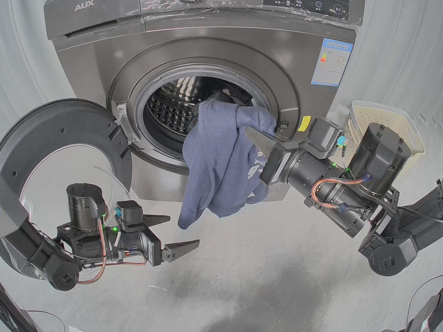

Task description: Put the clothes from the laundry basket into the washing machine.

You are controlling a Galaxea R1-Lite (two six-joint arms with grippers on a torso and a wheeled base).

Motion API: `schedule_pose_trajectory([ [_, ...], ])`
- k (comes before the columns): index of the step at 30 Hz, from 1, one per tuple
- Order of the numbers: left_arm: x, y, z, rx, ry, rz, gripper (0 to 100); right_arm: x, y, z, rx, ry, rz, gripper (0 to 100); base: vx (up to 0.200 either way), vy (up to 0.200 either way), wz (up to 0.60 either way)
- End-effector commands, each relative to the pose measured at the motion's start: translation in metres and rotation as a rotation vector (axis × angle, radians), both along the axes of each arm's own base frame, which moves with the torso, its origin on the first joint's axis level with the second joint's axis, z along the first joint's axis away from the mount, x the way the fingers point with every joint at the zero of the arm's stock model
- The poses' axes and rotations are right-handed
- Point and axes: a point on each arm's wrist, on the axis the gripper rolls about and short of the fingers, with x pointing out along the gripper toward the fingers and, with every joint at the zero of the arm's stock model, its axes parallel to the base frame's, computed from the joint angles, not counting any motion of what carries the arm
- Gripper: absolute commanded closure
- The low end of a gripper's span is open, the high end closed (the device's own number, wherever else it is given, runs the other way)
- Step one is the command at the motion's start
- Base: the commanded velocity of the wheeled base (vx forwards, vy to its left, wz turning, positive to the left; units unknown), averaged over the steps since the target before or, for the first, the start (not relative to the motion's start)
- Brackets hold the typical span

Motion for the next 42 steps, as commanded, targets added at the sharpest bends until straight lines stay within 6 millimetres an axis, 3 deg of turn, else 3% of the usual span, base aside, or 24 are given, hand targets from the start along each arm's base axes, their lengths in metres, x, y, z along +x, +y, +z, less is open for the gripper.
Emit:
schedule_pose_trajectory([
  [1, 0.023, -0.011, -0.019, 0.001, 0.031, 0.006, 0, -0.003, 0.001, 0.001, 0.001, -0.001, 0.007, 100, 0.000, 0.000, 0.00],
  [12, 0.052, -0.030, -0.028, -0.048, -0.094, 0.074, 0, -0.006, 0.001, -0.002, -0.008, 0.007, 0.013, 100, 0.000, 0.000, 0.00],
  [13, 0.052, -0.031, -0.029, -0.052, -0.104, 0.080, 100, -0.006, 0.002, -0.002, -0.007, 0.008, 0.015, 100, 0.000, 0.000, 0.00],
  [22, 0.042, -0.027, -0.022, -0.079, -0.163, 0.100, 100, -0.007, 0.001, -0.006, -0.018, 0.019, 0.015, 100, 0.000, 0.000, 0.00],
  [26, 0.012, -0.026, -0.001, -0.143, -0.223, 0.064, 100, -0.008, -0.003, -0.018, -0.050, 0.049, 0.010, 100, 0.000, 0.000, 0.00],
  [32, -0.059, -0.017, 0.035, -0.249, -0.266, -0.037, 100, -0.007, -0.005, -0.033, -0.091, 0.089, 0.012, 100, 0.000, 0.000, 0.00],
  [36, -0.078, -0.014, 0.050, -0.308, -0.297, -0.073, 100, -0.006, -0.003, -0.036, -0.089, 0.083, 0.016, 100, 0.000, 0.000, 0.00],
  [37, -0.086, -0.014, 0.062, -0.367, -0.311, -0.098, 100, -0.004, 0.000, -0.040, -0.089, 0.081, 0.019, 100, 0.000, 0.000, 0.00],
  [42, -0.084, -0.016, 0.068, -0.391, -0.317, -0.097, 100, -0.001, 0.006, -0.056, -0.105, 0.091, 0.033, 100, 0.000, 0.000, 0.00],
])
